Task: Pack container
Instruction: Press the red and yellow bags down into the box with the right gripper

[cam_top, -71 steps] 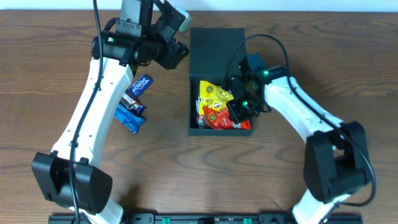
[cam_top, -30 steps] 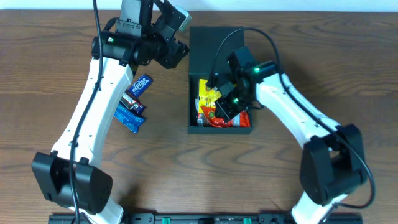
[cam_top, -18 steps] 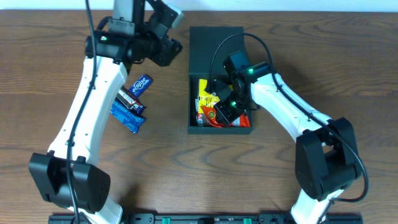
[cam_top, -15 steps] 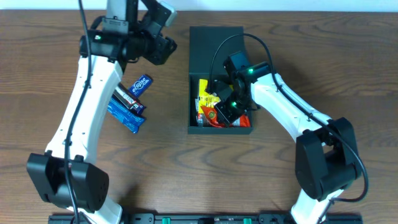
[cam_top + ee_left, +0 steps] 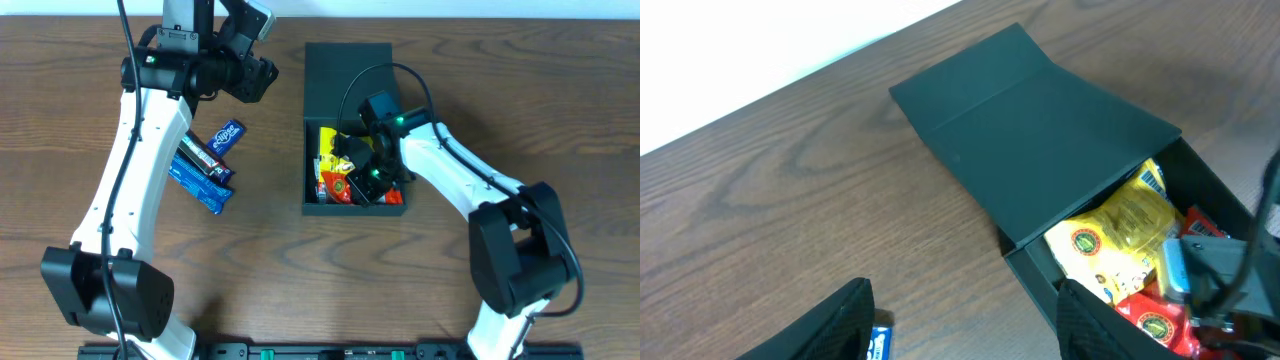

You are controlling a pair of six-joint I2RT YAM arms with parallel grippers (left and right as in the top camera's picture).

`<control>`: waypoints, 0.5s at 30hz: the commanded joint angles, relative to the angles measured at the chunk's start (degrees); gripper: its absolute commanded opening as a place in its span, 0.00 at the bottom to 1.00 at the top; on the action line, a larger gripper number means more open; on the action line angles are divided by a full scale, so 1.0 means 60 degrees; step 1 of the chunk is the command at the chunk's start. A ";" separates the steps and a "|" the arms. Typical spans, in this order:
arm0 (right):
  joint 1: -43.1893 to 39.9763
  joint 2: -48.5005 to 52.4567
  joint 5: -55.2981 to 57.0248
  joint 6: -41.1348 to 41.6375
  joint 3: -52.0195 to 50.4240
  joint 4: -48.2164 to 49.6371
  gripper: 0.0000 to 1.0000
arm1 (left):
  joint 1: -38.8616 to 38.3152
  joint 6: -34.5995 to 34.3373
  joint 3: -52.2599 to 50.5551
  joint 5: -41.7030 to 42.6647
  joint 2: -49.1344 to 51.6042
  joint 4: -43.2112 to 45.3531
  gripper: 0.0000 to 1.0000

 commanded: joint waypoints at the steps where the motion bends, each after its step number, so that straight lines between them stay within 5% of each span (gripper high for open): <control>1: 0.0117 0.0499 -0.0200 -0.0047 -0.0124 0.0226 0.01 | 0.0015 -0.0036 0.0004 0.0007 0.0095 0.0000 0.61; 15: 0.0117 0.0040 -0.0703 -0.0058 0.1115 -0.0637 0.01 | 0.0015 -0.0036 0.0004 0.0007 0.0095 0.0000 0.61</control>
